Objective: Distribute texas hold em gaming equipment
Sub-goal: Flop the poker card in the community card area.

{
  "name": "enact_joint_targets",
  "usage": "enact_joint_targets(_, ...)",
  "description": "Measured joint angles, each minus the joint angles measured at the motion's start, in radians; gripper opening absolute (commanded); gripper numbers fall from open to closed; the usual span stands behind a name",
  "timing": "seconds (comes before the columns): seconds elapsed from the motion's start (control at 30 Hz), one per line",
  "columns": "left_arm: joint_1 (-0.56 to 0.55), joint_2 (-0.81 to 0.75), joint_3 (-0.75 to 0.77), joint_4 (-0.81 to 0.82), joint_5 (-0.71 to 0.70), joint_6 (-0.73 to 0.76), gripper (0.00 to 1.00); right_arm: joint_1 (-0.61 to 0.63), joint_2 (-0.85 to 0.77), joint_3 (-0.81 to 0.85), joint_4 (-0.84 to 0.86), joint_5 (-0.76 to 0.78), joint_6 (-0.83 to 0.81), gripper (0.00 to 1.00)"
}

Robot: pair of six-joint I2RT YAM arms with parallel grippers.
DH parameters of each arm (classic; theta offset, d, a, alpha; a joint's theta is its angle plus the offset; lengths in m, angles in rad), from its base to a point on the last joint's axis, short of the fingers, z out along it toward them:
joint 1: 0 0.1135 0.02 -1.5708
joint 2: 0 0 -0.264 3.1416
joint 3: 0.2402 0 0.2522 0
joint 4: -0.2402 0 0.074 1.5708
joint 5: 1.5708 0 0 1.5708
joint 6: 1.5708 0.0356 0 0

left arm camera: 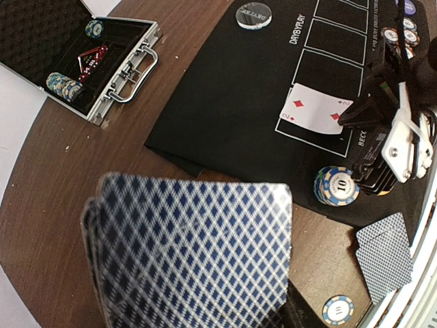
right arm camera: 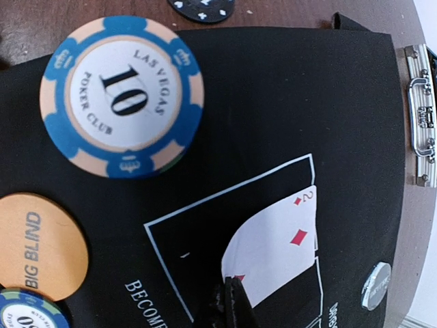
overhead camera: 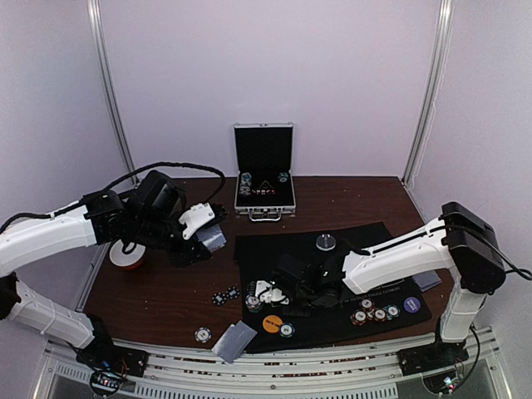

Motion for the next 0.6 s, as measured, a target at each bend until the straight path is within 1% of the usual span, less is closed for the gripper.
enact_joint_targets(0.2,0.0,-0.001,0.0,0.0,0.0,0.0,0.43,0.0,0.045,0.011,-0.002,-0.034,0.002,0.0)
enact_joint_targets(0.6,0.0,-0.001,0.0,0.0,0.0,0.0,0.43,-0.001,0.048,0.016,0.014,-0.055,-0.045,0.0)
